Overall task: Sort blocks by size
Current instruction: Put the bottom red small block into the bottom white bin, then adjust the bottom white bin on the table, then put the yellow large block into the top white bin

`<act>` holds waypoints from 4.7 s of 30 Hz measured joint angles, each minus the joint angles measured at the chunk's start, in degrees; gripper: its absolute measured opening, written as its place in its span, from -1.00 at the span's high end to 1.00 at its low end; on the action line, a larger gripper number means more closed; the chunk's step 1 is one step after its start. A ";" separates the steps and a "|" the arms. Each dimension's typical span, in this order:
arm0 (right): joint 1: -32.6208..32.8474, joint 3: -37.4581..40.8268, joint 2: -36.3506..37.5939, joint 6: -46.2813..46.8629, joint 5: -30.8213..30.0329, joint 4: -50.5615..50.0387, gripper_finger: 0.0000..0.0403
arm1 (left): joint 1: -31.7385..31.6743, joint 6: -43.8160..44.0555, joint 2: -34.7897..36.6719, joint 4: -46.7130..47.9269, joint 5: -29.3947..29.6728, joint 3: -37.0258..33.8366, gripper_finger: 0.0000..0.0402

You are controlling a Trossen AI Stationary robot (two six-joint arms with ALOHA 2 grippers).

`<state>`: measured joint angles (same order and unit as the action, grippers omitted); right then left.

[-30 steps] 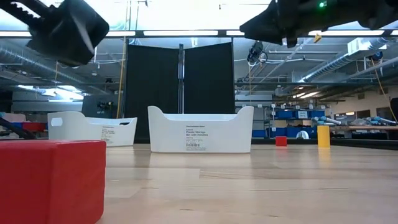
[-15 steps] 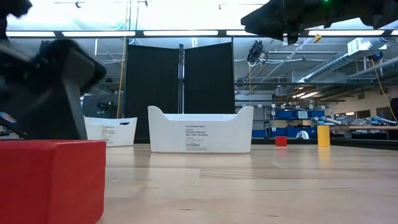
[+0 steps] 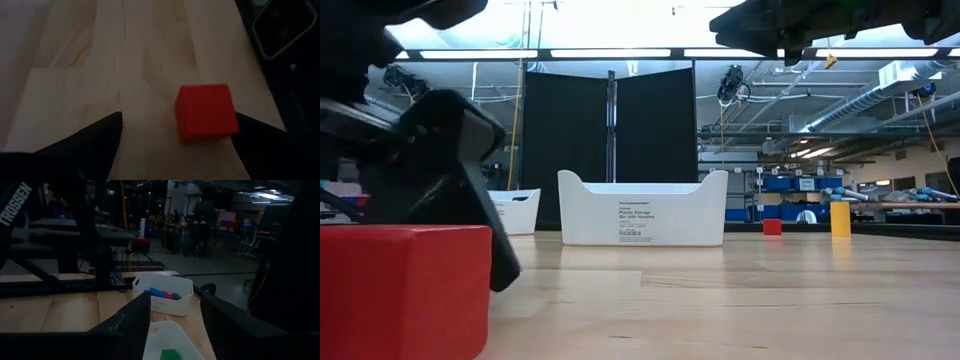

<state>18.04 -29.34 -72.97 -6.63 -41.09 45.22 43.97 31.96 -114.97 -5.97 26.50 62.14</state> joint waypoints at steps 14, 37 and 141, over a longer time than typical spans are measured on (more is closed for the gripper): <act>0.00 -0.02 -0.02 -1.08 -1.46 0.10 0.08 | -1.08 -3.11 -3.08 -5.02 -0.19 0.06 0.05; 0.44 -2.96 -0.04 0.64 -1.52 -13.66 0.09 | -29.21 -21.23 22.12 3.66 -1.28 -9.10 0.32; 14.85 -21.38 -0.04 24.43 13.52 -62.83 0.02 | -39.11 -22.72 22.08 -2.67 -73.17 2.24 -0.88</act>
<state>32.89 -50.72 -73.01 17.80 -27.57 -17.61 4.86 9.24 -92.89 -8.64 -46.67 64.38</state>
